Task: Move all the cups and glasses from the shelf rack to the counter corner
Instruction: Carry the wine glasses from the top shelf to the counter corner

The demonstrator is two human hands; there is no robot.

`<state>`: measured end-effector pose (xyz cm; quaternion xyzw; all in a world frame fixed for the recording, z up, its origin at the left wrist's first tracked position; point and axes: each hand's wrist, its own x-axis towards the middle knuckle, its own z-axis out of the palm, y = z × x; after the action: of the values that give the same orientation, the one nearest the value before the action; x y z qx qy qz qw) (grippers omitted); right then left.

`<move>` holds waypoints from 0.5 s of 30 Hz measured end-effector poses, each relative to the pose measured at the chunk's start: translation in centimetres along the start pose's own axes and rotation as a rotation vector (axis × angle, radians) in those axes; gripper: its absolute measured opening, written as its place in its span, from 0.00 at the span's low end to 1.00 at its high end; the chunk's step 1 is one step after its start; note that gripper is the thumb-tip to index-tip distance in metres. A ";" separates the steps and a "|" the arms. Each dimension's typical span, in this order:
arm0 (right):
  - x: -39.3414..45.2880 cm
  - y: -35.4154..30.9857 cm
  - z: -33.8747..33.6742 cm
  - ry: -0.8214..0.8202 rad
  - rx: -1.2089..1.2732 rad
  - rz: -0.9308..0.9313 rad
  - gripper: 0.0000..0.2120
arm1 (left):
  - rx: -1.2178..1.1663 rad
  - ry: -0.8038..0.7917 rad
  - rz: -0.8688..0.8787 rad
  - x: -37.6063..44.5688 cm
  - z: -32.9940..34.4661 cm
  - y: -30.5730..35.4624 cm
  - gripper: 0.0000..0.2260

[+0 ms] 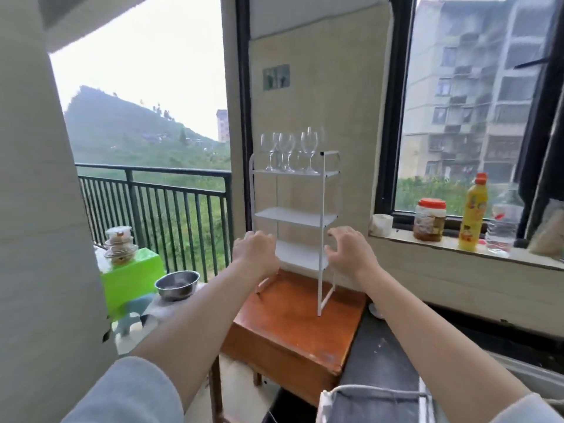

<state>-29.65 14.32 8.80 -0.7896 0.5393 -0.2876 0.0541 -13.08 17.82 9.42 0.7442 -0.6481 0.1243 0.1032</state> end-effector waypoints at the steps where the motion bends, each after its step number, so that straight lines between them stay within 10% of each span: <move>1: 2.1 -0.7 0.6 0.016 0.031 0.010 0.21 | -0.013 0.003 0.001 1.8 0.2 -1.4 0.15; 15: 26.3 -4.8 2.9 0.146 0.251 0.082 0.24 | -0.374 0.183 0.069 26.8 0.5 -9.3 0.18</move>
<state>-17.63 -7.56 18.72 -0.7310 0.5333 -0.4070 0.1245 -0.36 -6.24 17.53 0.6750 -0.6730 0.0723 0.2936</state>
